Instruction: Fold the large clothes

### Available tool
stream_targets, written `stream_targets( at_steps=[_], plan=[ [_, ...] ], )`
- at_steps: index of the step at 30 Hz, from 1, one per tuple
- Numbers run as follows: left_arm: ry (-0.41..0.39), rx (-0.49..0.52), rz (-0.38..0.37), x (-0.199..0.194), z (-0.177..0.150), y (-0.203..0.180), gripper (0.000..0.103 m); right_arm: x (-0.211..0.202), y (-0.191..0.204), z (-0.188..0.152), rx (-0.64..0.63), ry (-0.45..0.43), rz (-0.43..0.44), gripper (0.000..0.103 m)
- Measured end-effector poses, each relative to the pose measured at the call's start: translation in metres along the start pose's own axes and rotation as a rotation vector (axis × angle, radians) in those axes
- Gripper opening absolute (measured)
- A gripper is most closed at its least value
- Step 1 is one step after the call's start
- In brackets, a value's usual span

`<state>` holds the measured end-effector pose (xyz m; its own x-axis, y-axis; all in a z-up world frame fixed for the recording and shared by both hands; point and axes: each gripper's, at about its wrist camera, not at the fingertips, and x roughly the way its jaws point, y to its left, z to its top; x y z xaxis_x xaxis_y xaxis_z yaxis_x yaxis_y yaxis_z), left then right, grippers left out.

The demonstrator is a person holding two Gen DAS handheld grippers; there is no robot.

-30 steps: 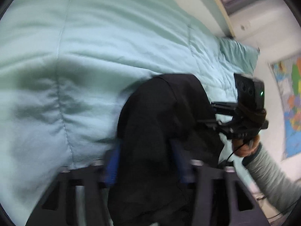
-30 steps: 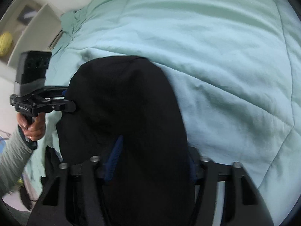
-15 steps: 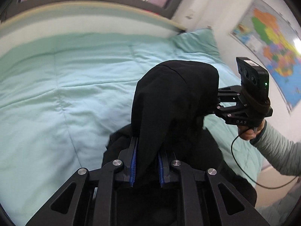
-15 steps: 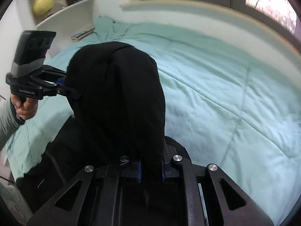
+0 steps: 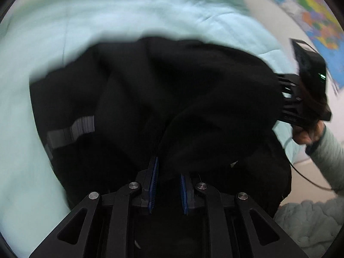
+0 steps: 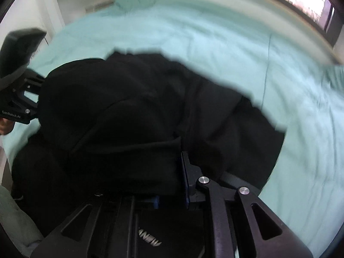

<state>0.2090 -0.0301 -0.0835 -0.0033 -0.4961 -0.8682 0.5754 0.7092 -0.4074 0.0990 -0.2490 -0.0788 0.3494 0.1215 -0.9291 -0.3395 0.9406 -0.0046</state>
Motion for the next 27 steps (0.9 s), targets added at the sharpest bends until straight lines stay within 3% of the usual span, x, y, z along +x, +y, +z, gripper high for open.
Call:
stream_targets(
  at_steps=[4,8,12,14,15,18,21,23,26,27],
  plan=[
    [0.082,-0.101,0.051,0.013,-0.036,0.021,0.019,0.005,-0.007,-0.019,0.070,0.049,-0.005,0.028],
    [0.021,-0.114,0.072,-0.030,-0.043,0.023,0.019,-0.033,-0.030,-0.020,0.173,0.009,0.031,0.029],
    [-0.167,-0.100,0.029,-0.095,-0.004,0.009,0.019,-0.072,-0.048,0.015,0.235,-0.080,0.057,0.034],
    [-0.268,-0.074,-0.001,-0.118,0.031,-0.005,0.019,-0.083,-0.045,0.048,0.245,-0.126,0.072,0.046],
    [-0.296,-0.073,-0.009,-0.121,0.042,-0.009,0.019,-0.084,-0.041,0.064,0.248,-0.145,0.079,0.057],
    [-0.334,-0.097,-0.104,-0.107,0.079,-0.018,0.021,-0.071,-0.022,0.097,0.272,-0.145,0.081,0.060],
    [-0.223,-0.169,-0.242,-0.055,0.088,-0.010,0.021,-0.030,-0.014,0.104,0.322,-0.086,0.118,0.060],
    [-0.105,-0.202,-0.298,-0.014,0.071,-0.003,0.021,-0.005,0.004,0.077,0.335,-0.014,0.136,0.060],
    [0.032,-0.222,-0.195,0.041,0.029,0.010,0.024,0.043,0.022,0.032,0.315,0.111,0.103,0.060],
    [0.061,-0.279,-0.205,0.061,0.013,0.021,0.023,0.071,0.025,0.009,0.348,0.183,0.122,0.060]
  ],
)
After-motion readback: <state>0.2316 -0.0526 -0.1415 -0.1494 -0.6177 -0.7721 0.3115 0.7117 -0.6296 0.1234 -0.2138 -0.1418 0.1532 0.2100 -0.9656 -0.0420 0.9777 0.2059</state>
